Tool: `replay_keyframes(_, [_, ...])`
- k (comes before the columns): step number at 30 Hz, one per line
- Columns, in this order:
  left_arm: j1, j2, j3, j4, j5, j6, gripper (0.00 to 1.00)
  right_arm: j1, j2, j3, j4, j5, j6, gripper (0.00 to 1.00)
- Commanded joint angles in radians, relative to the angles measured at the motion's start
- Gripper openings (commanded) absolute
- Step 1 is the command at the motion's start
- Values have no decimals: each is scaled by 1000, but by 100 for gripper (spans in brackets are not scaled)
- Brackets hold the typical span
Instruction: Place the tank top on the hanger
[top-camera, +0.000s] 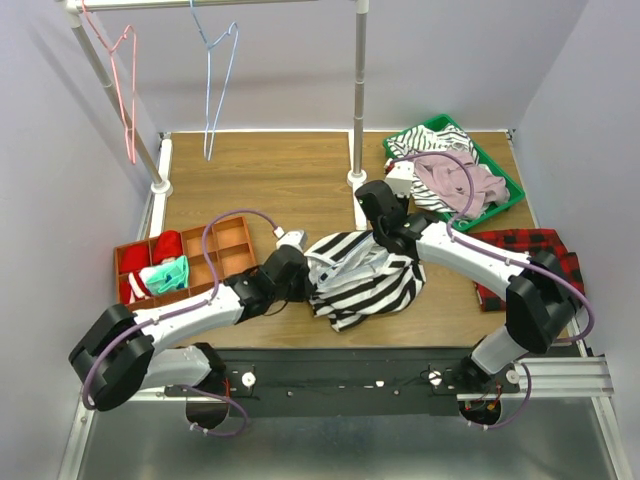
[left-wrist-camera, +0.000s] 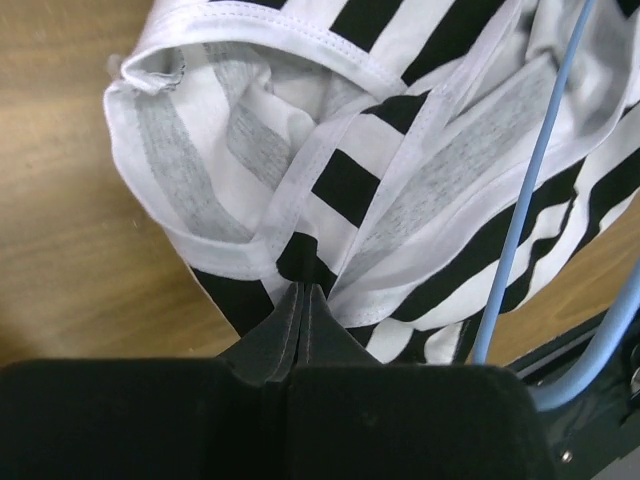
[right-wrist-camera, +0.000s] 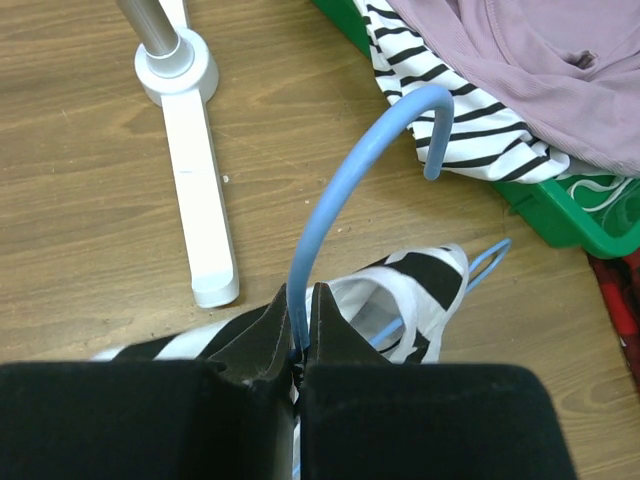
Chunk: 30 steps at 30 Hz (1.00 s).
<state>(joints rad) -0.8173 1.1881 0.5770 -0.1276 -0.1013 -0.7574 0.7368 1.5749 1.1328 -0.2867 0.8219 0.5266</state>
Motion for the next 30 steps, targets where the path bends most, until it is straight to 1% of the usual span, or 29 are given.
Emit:
replay_keyframes(1, [-62, -56, -80, 58, -70, -66, 0, 1, 24, 10, -40, 17, 95, 1])
replay_keyframes(2, [-66, -64, -112, 77, -67, -71, 0, 1, 22, -1, -40, 29, 95, 1])
replay_keyframes(5, [-86, -116, -178, 153, -57, -89, 8, 1, 23, -13, -39, 69, 102, 1])
replay_keyframes(8, [-88, -172, -212, 186, -61, -83, 14, 1, 31, -25, -32, 79, 108, 1])
replay_keyframes(12, [-88, -229, -220, 195, -58, -46, 15, 1, 28, -54, -19, 89, 112, 1])
replay_keyframes(18, [-88, -277, -243, 235, -57, -31, 26, 1, -12, -143, -6, 92, 130, 1])
replay_keyframes(20, [-88, -282, -244, 233, -63, -34, 27, 1, -19, -168, -2, 95, 131, 1])
replay_keyframes(26, [-88, -295, -223, 220, -67, -17, 27, 1, 0, -171, -5, 97, 135, 1])
replay_keyframes(28, [-88, -294, -218, 211, -67, -11, 22, 1, 5, -166, -6, 100, 135, 1])
replay_keyframes(29, [-88, -292, -215, 212, -61, -10, 22, 1, 8, -163, -6, 103, 136, 1])
replay_keyframes(30, [-88, -292, -213, 217, -55, -8, 18, 1, 7, -157, -11, 105, 139, 1])
